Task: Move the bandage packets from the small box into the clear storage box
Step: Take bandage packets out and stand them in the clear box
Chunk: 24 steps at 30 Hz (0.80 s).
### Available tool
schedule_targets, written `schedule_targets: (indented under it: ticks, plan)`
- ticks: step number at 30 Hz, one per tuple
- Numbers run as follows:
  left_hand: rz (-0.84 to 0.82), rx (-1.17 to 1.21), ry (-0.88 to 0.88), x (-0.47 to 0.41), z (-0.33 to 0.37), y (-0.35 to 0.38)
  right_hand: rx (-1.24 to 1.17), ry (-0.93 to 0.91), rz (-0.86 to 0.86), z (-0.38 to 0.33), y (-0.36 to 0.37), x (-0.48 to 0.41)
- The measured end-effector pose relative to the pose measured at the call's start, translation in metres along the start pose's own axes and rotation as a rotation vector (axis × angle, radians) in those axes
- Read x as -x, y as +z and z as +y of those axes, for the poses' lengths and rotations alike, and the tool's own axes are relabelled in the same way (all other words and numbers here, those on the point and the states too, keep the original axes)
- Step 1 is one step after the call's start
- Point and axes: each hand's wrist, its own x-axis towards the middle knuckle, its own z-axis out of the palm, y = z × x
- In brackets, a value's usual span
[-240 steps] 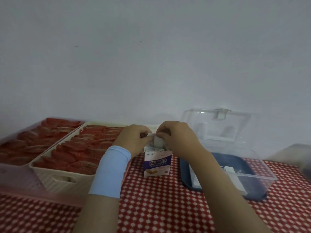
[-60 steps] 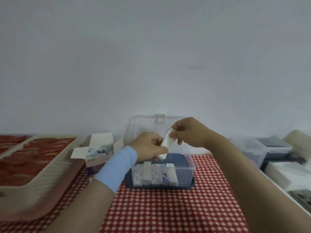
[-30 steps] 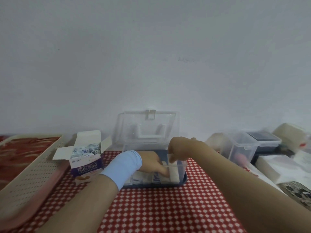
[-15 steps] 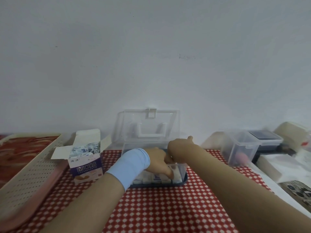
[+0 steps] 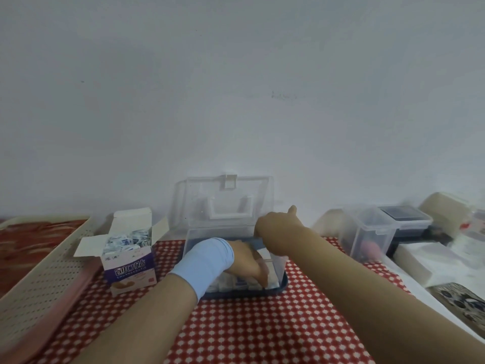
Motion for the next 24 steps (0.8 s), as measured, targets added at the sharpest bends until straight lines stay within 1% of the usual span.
schedule_targets:
  ticks: [1,3,5,6,7,8,11,12,16,20,24]
  plan:
    - [0.005,-0.002,0.009,0.001,0.0,-0.001,-0.046,-0.006,0.042,0.003,-0.005,0.002]
    - [0.044,-0.001,0.03,0.005,-0.001,-0.004,-0.258,-0.004,0.09,0.011,-0.017,0.004]
    - [0.098,0.001,0.065,0.013,-0.002,-0.01,-0.459,0.038,0.129,0.015,-0.029,0.004]
    - [0.118,0.001,0.076,0.018,-0.004,-0.014,-0.507,0.069,0.134,0.015,-0.036,0.005]
    - [0.132,-0.005,0.081,0.024,-0.006,-0.018,-0.553,0.11,0.105,0.014,-0.04,0.004]
    - [0.141,-0.024,0.078,0.028,-0.008,-0.021,-0.582,0.142,0.034,0.011,-0.043,0.004]
    - [0.155,-0.096,0.046,0.038,-0.014,-0.022,-0.72,0.196,-0.272,0.0,-0.049,0.006]
    - [0.157,-0.108,0.041,0.04,-0.015,-0.02,-0.765,0.212,-0.319,-0.005,-0.052,0.009]
    - [0.185,-0.153,0.055,0.041,-0.016,-0.011,-0.749,0.208,-0.341,-0.022,-0.052,0.007]
    - [0.178,-0.164,0.068,0.038,-0.02,-0.007,-0.651,0.181,-0.328,-0.033,-0.052,0.007]
    - [0.187,-0.134,0.079,0.042,-0.03,-0.006,-0.725,0.268,-0.358,-0.038,-0.053,0.014]
